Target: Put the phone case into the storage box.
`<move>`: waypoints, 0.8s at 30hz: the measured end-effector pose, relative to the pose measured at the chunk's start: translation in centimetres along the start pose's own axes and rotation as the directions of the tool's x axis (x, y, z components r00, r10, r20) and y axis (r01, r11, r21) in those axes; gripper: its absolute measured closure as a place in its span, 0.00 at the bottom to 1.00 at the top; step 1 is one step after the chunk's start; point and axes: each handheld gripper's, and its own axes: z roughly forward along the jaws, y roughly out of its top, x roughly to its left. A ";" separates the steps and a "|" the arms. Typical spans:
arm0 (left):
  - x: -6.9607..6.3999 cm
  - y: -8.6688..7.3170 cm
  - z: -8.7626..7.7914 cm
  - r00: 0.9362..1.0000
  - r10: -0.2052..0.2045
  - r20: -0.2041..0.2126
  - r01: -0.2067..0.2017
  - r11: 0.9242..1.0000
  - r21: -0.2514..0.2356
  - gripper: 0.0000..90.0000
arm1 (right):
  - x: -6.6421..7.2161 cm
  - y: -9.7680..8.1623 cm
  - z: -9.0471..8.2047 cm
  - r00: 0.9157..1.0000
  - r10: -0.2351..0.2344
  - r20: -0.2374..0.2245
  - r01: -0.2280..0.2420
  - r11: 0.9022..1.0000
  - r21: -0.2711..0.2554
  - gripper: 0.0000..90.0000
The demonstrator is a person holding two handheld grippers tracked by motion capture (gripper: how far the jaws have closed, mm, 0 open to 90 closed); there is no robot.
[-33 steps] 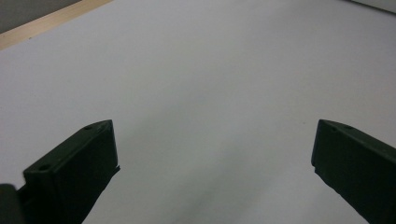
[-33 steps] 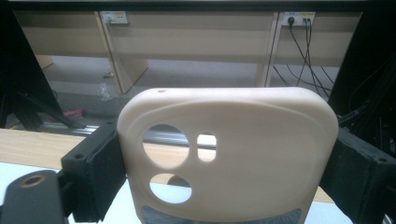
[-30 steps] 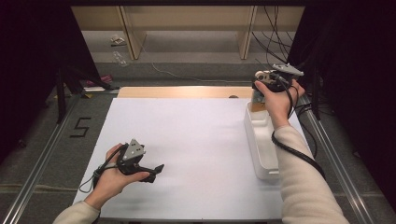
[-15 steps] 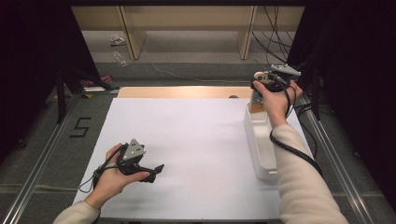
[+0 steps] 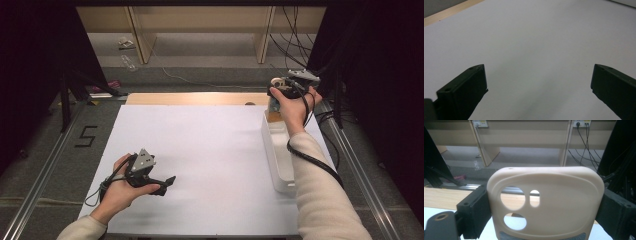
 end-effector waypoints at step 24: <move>0.0 0.0 0.0 1.000 0.001 0.000 -0.001 1.000 0.000 0.00 | 0.1 -0.5 0.6 1.000 0.000 0.021 0.000 1.000 0.010 0.13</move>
